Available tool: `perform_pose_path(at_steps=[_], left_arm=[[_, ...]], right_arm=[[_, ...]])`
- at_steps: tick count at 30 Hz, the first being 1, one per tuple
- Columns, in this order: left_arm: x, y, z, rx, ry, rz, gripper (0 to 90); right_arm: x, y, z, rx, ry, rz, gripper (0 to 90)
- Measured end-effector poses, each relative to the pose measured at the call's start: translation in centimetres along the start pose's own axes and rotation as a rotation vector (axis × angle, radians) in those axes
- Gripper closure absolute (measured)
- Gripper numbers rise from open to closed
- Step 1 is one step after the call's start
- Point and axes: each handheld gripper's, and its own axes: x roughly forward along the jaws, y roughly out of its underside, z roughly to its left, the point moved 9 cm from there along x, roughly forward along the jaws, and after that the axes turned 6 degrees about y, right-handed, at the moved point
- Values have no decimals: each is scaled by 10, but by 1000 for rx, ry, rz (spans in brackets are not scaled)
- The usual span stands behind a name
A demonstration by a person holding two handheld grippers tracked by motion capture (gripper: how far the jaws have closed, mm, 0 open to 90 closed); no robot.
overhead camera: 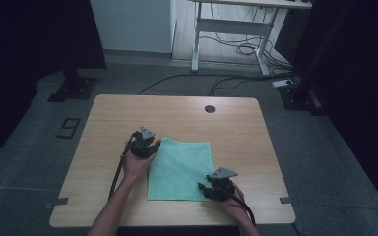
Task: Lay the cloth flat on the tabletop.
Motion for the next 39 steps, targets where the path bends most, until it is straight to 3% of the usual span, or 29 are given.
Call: perform_pose_path(at_steps=[3, 5, 7, 11, 18, 25, 29, 33, 36, 38, 39], left_arm=[[-3, 10, -1, -5, 24, 28, 611], [-4, 17, -8, 22, 57, 45, 610], [-4, 24, -16, 24, 89, 65, 598], [2, 34, -24, 21, 102, 93, 571], [16, 21, -19, -15, 111, 81, 559], [43, 8, -22, -11, 119, 114, 543], [51, 9, -27, 3, 146, 141, 660], [44, 4, -43, 50, 144, 103, 842], [28, -4, -77, 164, 146, 48, 847], [18, 0, -108, 251, 176, 41, 837], [17, 4, -118, 281, 187, 50, 820]], right_arm=[[-1, 0, 0, 3, -2, 1, 498], [-1, 1, 0, 5, -1, 3, 497], [-2, 2, 0, 8, 0, 8, 498], [-10, 8, 0, 2, 5, 15, 505], [-21, 16, -2, 16, -15, 15, 530], [-18, 14, -3, 7, -9, 26, 527], [-18, 14, -4, 11, -19, 23, 527], [-18, 14, -4, 11, -23, 23, 527], [-18, 14, -4, 13, -23, 22, 528], [-18, 14, -4, 12, -25, 22, 528], [-18, 14, -4, 13, -25, 22, 528]])
